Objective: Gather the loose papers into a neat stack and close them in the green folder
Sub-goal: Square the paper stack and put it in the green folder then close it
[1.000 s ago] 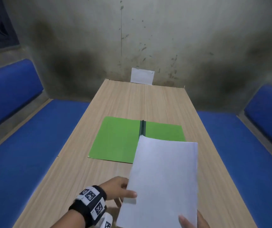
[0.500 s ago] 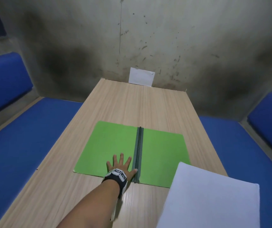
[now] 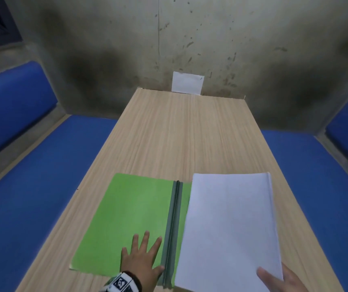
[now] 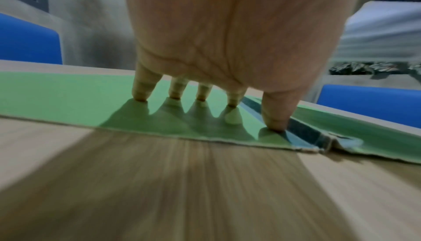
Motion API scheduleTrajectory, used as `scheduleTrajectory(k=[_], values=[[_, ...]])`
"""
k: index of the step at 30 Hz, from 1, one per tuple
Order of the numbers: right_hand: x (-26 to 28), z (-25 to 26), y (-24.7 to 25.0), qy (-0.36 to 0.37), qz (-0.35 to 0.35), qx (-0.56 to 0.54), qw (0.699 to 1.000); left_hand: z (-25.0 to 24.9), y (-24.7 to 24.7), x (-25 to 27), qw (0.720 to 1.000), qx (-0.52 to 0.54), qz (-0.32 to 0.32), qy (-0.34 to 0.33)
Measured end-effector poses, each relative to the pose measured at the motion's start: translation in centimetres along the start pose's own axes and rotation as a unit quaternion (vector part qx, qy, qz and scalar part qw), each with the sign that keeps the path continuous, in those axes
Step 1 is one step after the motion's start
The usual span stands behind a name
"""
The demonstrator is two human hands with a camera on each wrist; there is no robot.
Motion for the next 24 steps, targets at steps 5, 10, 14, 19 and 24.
scheduleTrajectory(k=[5, 10, 14, 19, 24], values=[[2.4, -5.1, -4.2, -0.115, 0.089, 0.053, 0.988, 1.1, -5.2, 5.5, 0.998, -0.027, 0.057, 0.021], [3.8, -9.3, -3.7, -0.156, 0.106, 0.075, 0.979, 1.4, -7.3, 8.4, 0.997, -0.026, 0.064, 0.03], [4.2, -11.0, -2.2, -0.166, 0.083, 0.1, 0.977, 1.5, -7.1, 9.5, 0.999, -0.001, 0.035, 0.028], [3.9, -12.2, -0.8, -0.16, 0.046, 0.158, 0.973, 3.6, -3.9, 10.8, 0.983, 0.146, -0.085, 0.073], [4.2, -11.0, -1.5, -0.124, 0.025, 0.233, 0.964, 13.0, -1.5, 11.2, 0.943, 0.188, -0.149, 0.229]])
Point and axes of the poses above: each hand's wrist, its own x-axis away from the middle knuckle, its own y-axis out of the back of the hand, z = x × y, the point moved 8 cm from there along -x, towards the middle knuckle, and after that the axes turned 2 degrees about -z, right-handed, at the moved point
